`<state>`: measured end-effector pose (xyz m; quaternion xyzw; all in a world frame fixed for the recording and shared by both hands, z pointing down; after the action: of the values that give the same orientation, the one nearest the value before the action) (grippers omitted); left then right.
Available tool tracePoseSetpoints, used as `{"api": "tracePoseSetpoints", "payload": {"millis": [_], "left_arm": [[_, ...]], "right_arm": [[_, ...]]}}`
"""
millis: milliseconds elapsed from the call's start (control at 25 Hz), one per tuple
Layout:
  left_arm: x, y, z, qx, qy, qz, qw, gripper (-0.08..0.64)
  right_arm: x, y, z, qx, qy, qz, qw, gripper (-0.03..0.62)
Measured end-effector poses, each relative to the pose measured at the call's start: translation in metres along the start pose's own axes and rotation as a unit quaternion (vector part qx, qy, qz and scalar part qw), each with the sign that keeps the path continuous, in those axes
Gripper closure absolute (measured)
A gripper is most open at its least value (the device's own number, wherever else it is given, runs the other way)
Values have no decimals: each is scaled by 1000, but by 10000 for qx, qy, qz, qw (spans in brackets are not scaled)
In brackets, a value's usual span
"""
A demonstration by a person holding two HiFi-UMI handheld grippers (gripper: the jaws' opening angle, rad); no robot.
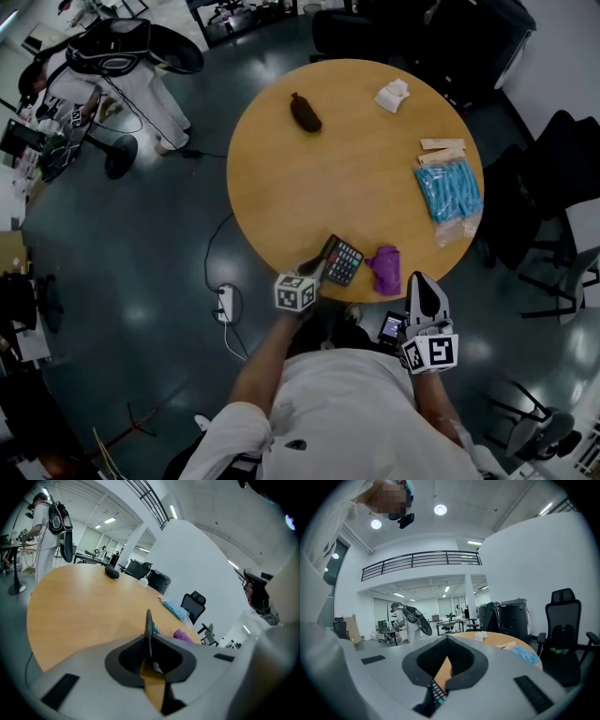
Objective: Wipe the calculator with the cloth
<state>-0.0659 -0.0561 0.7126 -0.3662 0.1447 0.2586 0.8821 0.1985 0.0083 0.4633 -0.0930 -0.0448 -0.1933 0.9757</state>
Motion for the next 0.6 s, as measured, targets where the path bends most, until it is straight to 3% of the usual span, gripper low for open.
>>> {"api": "tracePoseSetpoints", "payload": {"millis": [160,320,440,560,600], "left_arm": [[5,11,-5,179,38,-58,9998,512],[12,33,-17,464,18,-100,9989,512],[21,56,-33,775,-68,-144,9969,512],[31,81,-54,1143,-165,-193,9931,512],[35,88,-63,1257,-193,-209,9917,512]], "right_arm": [[1,-3,11,-122,21,64,9999,577],[18,-14,42,-582,97,269,9979,577],[33,-27,74,-1190,132,408,9920,574],[47,-43,113,-2006,109,340,9790,566],[50,-49,126,-2297,116,282,9728,529]]}}
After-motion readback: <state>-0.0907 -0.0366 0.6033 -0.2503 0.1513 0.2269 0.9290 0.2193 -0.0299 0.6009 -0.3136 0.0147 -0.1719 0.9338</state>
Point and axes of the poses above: the fingertips, and each gripper's own axes: y backward along the fingers, x to its right, z out of its underside, the point moved 8 cm from there along y, backward along the fingers, and after that the axes turned 3 degrees about -z, right-handed, at the moved point
